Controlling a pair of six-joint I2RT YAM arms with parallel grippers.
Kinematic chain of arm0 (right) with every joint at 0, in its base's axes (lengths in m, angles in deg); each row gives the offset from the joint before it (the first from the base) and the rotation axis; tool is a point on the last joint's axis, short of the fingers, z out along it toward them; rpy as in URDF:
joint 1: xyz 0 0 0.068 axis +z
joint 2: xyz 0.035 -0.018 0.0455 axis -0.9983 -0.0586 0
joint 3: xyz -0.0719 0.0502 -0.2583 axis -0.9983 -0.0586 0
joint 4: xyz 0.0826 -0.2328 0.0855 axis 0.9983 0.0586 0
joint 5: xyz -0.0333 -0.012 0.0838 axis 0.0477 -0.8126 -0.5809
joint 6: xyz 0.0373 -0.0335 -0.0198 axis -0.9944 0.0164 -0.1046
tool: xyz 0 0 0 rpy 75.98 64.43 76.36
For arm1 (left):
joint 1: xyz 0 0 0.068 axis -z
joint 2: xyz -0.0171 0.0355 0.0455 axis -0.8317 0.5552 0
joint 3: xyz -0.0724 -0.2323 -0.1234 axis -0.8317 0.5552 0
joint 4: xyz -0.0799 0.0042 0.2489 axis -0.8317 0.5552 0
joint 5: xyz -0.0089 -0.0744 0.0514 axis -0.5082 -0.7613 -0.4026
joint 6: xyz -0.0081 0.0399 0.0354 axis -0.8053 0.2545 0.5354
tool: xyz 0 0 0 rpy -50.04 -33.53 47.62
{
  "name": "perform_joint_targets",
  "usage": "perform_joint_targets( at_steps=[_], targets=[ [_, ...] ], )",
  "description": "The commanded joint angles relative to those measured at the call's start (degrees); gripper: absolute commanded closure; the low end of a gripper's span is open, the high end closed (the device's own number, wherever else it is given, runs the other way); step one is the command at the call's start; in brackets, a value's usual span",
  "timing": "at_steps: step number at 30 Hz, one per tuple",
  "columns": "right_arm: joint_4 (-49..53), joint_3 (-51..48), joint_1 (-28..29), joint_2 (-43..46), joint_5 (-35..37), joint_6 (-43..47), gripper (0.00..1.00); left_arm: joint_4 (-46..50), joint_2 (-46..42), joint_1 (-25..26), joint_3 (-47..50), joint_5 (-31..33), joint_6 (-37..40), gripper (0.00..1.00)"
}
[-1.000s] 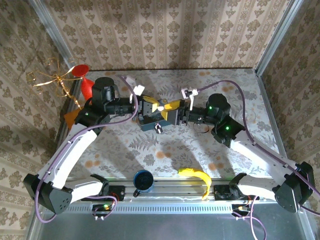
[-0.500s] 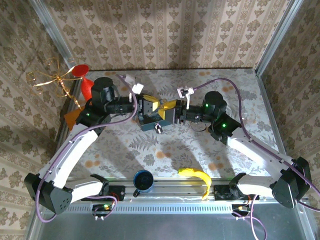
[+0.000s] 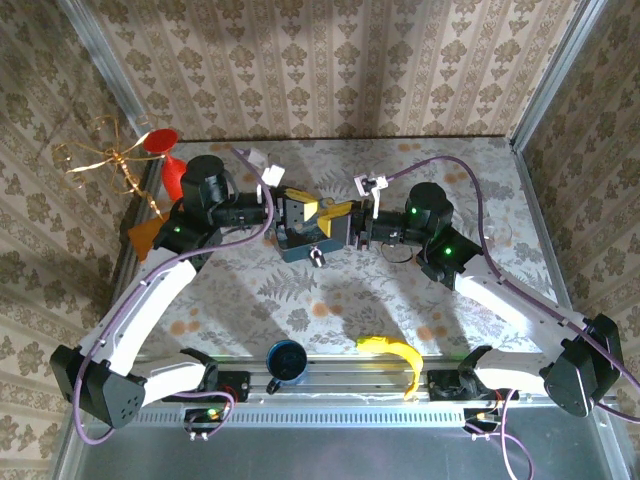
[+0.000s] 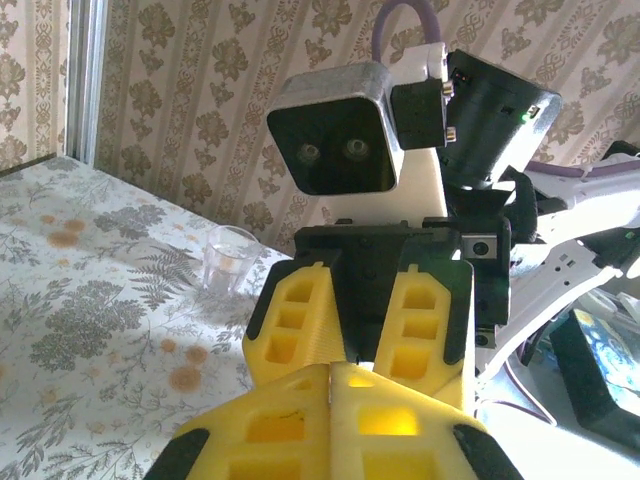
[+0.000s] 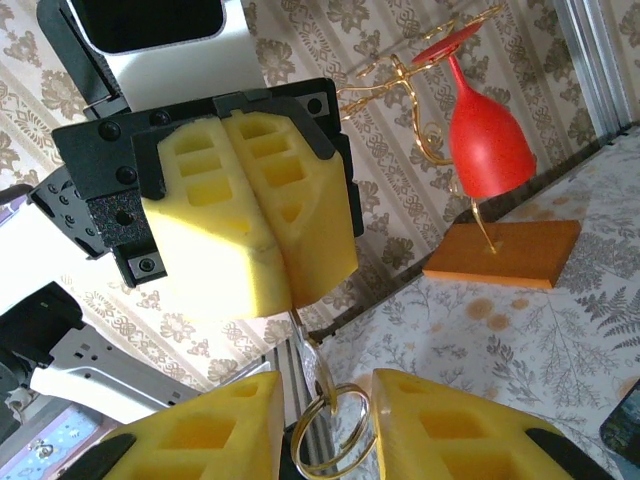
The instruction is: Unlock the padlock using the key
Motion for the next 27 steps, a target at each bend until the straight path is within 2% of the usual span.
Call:
perform_joint_targets(
  at_steps=[1,12,15,16,18,19,21,22,24,27],
  targets=[
    [-2.3,0.6,-0.1,1.5,1.3,0.8,0.74,-1.2,-0.9,-0.3,0.4,-1.7,-0.6,1.00],
    [-2.8,0.2,-0.4,1.8,1.4,-0.5,1.00,-3.9,-1.0,-1.4,1.6,-1.2,-2.9,1.00],
    [-2.8,-0.1,-0.6,2.1,2.8,-1.4,1.00,-5.9,-1.0,-1.9,2.3,-1.0,-5.1,1.00],
    [-2.3,-0.3,-0.8,2.2,3.8,-1.8,1.00,-6.8,-1.0,-2.2,2.7,-0.8,-6.1,0.93],
    [0.2,-0.1,-1.2,2.6,6.5,-2.3,1.00,-8.9,-1.2,-2.3,3.6,0.4,-8.3,0.60],
    [1.8,-0.2,-1.5,2.7,8.4,-2.7,1.00,-9.9,-1.5,-2.3,4.1,1.5,-9.5,0.39],
    [4.1,-0.9,-2.2,3.2,11.3,-3.9,1.00,-11.3,-2.4,-4.1,5.4,4.5,-11.0,0.05],
    [5.1,-1.3,-2.6,3.4,12.5,-4.8,1.00,-11.2,-3.0,-4.2,5.9,7.3,-11.3,0.00],
    [7.2,-2.2,-3.5,3.7,13.9,-6.1,1.00,-9.2,-4.2,-4.1,6.9,14.4,-10.7,0.00],
    [10.4,-3.3,-4.4,3.8,15.2,-7.8,1.00,-4.8,-6.2,-3.0,9.1,30.4,-8.7,0.00]
  ],
)
